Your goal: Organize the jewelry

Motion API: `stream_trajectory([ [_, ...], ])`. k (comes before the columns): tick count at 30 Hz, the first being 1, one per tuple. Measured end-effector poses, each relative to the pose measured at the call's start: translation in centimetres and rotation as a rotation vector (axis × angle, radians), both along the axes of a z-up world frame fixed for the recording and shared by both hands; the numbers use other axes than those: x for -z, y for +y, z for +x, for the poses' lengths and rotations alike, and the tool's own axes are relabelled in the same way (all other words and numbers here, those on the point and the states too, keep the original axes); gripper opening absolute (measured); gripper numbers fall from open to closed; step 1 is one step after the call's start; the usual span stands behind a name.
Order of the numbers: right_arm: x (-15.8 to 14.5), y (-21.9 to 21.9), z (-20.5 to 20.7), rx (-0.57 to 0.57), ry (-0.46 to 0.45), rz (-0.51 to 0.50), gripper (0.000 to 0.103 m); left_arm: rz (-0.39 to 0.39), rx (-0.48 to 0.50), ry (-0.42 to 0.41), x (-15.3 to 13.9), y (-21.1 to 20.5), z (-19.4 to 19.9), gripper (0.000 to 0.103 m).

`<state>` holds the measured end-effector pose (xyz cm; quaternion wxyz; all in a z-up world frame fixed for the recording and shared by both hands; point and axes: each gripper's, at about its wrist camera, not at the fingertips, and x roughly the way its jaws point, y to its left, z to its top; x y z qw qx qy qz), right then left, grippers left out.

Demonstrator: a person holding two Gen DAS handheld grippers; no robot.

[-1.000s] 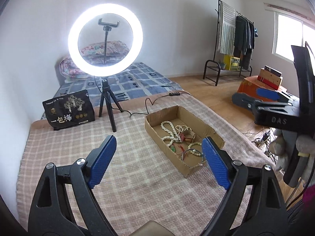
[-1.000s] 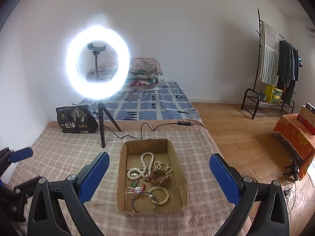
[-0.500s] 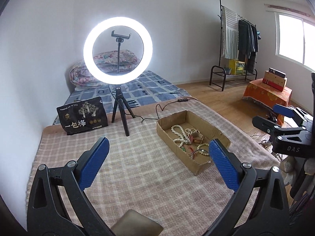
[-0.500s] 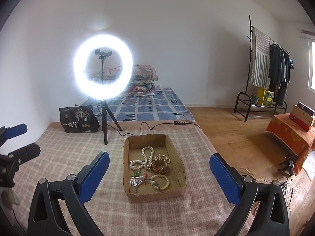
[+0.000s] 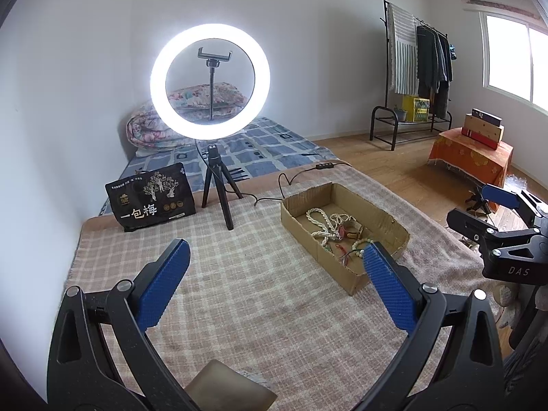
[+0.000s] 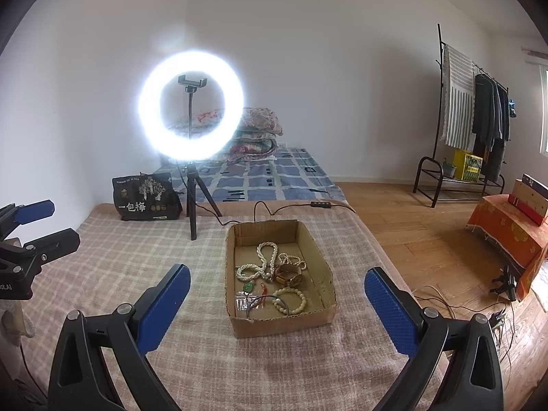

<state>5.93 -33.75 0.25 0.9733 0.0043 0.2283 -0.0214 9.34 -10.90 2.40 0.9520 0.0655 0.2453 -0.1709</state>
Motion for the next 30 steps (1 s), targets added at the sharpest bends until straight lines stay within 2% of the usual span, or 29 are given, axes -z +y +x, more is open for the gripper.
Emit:
stream_trajectory([
  [30,0.39,0.09,0.3,-0.013,0.023,-0.007,0.103,-0.004,0.018,0.013,-0.28,-0.78,-0.02,0.103],
])
